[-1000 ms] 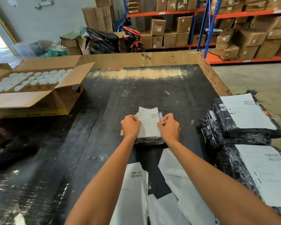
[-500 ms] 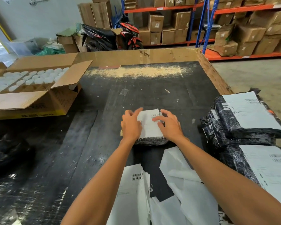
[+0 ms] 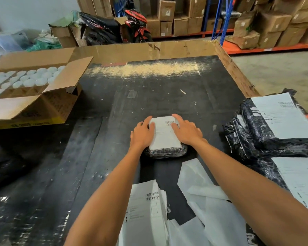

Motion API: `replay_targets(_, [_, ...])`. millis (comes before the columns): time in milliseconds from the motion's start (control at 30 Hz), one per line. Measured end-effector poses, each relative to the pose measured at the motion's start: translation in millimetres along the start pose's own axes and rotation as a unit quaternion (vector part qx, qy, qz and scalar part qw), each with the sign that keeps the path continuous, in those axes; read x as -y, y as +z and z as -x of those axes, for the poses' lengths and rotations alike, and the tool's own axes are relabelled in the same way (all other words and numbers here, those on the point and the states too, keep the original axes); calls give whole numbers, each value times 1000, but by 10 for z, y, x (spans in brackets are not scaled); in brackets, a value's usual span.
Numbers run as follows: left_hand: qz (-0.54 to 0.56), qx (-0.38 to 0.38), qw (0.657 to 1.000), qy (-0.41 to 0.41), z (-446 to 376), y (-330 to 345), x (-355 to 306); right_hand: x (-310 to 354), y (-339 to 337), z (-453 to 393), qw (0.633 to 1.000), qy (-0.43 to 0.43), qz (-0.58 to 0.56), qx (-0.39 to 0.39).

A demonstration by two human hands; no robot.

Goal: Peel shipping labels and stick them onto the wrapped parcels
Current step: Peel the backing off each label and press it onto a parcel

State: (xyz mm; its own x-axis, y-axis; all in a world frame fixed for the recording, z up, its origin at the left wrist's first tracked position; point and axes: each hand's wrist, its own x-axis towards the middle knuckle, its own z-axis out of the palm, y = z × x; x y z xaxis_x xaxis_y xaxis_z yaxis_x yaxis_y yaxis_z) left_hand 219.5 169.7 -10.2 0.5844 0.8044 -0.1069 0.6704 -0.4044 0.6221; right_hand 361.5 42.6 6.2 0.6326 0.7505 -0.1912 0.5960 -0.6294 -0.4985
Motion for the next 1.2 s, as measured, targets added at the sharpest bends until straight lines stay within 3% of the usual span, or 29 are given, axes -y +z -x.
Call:
replay_targets(100, [109, 19, 994, -6, 28, 7, -14, 3, 7, 15, 1000, 20, -20, -6])
replay_targets(267, [228, -1, 972, -51, 253, 112, -77, -19, -23, 112, 977, 125, -172, -3])
replay_targets(400, [264, -33, 963, -28, 397, 228, -42, -62, -67, 172, 920, 157, -358, 39])
replay_targets(500, [294, -60, 954, -27, 437, 254, -24, -20, -89, 214, 887, 123, -443, 44])
replay_targets(633, [264, -96, 958, -53, 499, 228, -20, 105, -13, 329, 910, 61, -409, 13])
replay_targets(800, [235, -49, 967, -81, 556, 214, -21, 180, -162, 541, 920, 57, -385, -54])
replay_targets(967, [266, 29, 955, -127, 751, 175, -156, 36, -571, 807, 880, 68, -461, -88])
replay_targets(1100, [93, 139, 984, -62, 1044, 314, -289, -77, -1004, 1079, 841, 68, -534, -50])
replay_targets(1200, [-35, 188, 980, -50, 1297, 527, -437, -234, -1288, 1380, 824, 61, -563, -20])
